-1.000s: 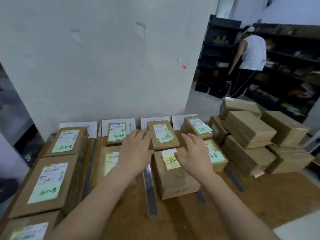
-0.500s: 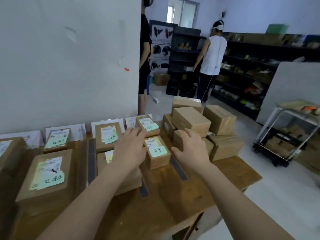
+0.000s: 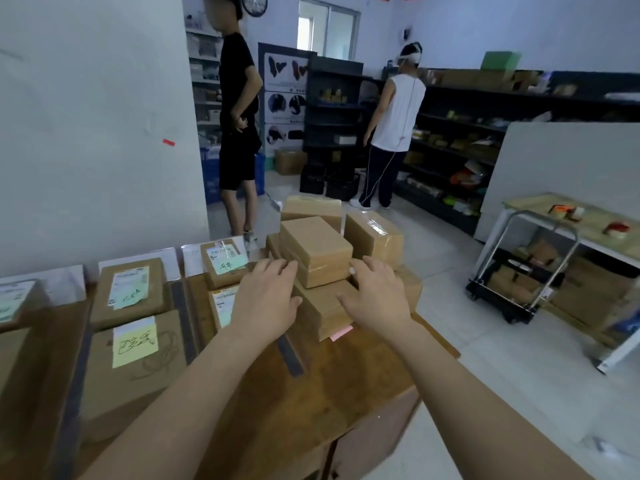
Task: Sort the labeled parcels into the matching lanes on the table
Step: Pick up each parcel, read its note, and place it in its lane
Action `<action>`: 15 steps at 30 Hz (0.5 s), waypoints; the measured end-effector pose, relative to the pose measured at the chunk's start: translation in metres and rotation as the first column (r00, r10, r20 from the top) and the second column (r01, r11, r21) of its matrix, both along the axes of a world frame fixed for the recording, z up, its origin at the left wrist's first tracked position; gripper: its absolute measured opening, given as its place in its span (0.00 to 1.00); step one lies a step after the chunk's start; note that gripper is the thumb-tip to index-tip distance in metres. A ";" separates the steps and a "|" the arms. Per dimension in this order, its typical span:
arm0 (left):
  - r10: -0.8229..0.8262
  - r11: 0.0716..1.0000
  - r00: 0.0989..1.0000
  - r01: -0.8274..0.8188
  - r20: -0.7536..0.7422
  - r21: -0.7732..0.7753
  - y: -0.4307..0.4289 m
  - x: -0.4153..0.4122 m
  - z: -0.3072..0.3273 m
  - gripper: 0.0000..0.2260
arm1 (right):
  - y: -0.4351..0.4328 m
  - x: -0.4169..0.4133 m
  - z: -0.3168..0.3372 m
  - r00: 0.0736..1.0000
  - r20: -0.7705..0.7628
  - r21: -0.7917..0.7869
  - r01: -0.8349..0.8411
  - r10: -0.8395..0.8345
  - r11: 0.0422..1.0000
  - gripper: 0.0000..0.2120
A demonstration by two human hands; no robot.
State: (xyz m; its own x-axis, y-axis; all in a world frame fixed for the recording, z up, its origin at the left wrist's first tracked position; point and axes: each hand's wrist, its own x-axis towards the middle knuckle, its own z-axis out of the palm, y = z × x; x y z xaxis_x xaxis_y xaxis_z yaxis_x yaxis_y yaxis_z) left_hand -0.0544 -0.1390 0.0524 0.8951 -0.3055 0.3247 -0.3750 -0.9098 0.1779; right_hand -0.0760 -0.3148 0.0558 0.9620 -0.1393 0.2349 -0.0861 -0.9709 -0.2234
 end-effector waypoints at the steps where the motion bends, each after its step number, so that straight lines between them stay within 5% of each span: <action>1: -0.009 1.000 1.000 0.009 0.005 0.008 -0.010 0.006 -0.001 0.27 | -0.008 0.005 0.000 1.000 -0.002 0.005 0.005 -0.005 1.000 0.27; 15: -0.117 0.993 0.992 0.118 -0.040 0.018 -0.138 0.143 -0.015 0.25 | -0.122 0.133 -0.007 0.994 -0.057 0.006 0.088 -0.088 0.996 0.29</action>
State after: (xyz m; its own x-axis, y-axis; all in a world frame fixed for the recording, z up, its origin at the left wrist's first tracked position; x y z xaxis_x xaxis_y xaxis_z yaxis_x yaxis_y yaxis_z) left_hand 0.0884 -0.2771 0.0373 0.8645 -0.4155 0.2828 -0.4727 -0.8633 0.1767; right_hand 0.0567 -0.4370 0.0490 0.9576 -0.2261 0.1785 -0.1841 -0.9570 -0.2244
